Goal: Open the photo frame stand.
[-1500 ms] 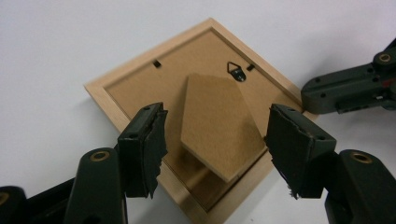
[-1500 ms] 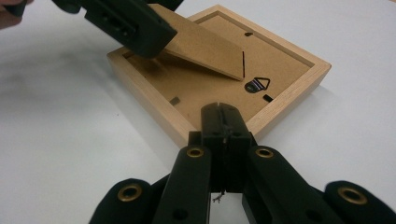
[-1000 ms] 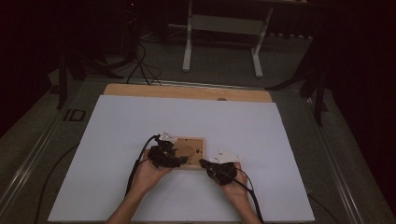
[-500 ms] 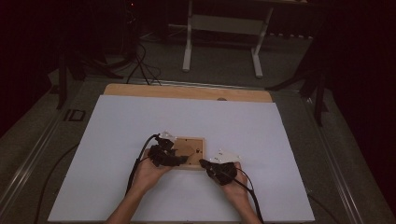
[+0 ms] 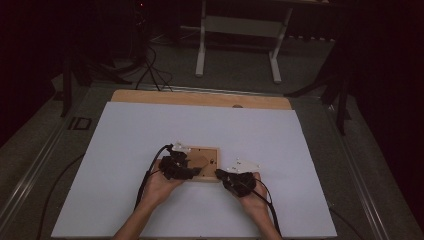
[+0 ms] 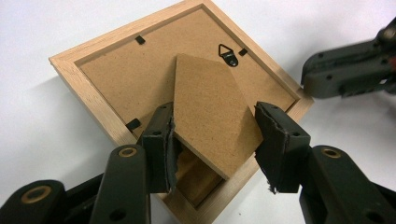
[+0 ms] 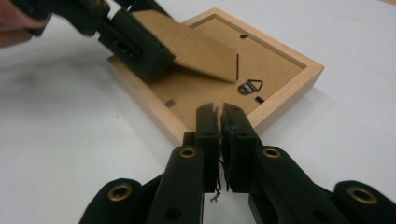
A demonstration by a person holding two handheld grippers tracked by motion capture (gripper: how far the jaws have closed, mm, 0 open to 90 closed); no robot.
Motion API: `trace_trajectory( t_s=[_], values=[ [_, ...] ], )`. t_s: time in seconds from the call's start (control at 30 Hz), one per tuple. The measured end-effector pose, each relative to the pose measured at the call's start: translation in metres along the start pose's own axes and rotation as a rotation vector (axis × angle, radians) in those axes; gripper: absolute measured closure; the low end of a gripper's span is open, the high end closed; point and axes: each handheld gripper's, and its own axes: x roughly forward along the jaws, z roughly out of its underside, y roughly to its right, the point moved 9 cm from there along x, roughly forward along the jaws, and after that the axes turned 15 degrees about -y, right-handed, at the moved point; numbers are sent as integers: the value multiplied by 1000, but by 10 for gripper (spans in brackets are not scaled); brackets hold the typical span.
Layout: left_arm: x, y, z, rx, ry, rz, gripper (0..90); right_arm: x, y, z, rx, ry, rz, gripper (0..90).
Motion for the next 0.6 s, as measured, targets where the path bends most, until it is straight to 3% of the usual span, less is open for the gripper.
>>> trace_trajectory(
  t_s=[0.2,0.43,0.6],
  values=[
    [-2,5,3,40,34,-54,522,-11,9,-3,26,22,9,802],
    [-5,10,8,83,64,-111,521,-21,11,-13,2,22,5,726],
    [-5,13,11,103,94,-142,521,-24,17,-20,13,22,-2,687]
  ],
)
